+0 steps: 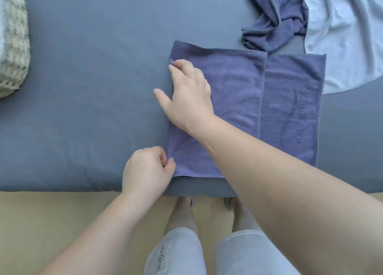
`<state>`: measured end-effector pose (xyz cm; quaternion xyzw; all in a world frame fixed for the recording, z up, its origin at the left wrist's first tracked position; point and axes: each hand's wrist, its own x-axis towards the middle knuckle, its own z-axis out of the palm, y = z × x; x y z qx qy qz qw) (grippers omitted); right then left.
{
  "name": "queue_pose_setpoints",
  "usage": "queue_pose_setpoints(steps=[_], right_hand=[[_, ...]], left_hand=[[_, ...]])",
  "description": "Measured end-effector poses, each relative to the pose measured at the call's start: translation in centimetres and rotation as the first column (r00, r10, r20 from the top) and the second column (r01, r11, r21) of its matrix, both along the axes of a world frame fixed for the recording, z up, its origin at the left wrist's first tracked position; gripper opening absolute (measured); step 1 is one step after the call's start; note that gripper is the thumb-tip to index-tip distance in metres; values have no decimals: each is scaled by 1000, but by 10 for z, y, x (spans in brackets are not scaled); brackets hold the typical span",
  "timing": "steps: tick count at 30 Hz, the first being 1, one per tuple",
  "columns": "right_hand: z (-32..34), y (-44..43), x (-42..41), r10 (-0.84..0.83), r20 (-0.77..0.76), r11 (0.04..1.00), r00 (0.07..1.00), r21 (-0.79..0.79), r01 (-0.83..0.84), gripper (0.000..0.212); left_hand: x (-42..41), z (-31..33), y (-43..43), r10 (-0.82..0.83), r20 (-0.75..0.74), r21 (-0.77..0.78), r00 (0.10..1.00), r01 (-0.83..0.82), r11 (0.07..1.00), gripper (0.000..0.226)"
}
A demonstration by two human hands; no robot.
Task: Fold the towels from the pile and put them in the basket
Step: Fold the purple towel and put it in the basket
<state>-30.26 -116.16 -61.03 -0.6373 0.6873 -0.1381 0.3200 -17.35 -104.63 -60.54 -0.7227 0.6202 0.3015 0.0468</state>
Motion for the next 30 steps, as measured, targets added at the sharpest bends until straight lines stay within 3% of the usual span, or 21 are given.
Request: queue_pose_setpoints(steps=[6,10,15,18,21,25,30], right_hand=[[4,-10,45,173,168,985,970,-33,-170,67],[0,-6,39,223,267,975,938,-65,-214,51],[-8,4,-11,45,238,991,970,-130,-14,42],[-11,8,-55,-116,169,974,979,-172,145,40],[-13,12,-98,-208,87,964,974,-149,219,41],[-18,19,-132,-151,98,988,984,-20,154,46],[-20,18,-141,-43,74,996,996,82,37,47]], left_hand=[[58,3,-8,81,126,-33,989,-77,996,29],[67,4,-6,87,175,-43,981,-81,996,32],[31,7,0,-1,6,-196,1000,2,981,36],[-11,6,4,-134,-107,-237,985,106,966,27],[-55,4,10,-265,-149,-240,953,225,944,31],[-91,-5,21,-333,-72,-183,940,316,931,37],[-101,-16,31,-274,-66,-136,960,263,955,24]])
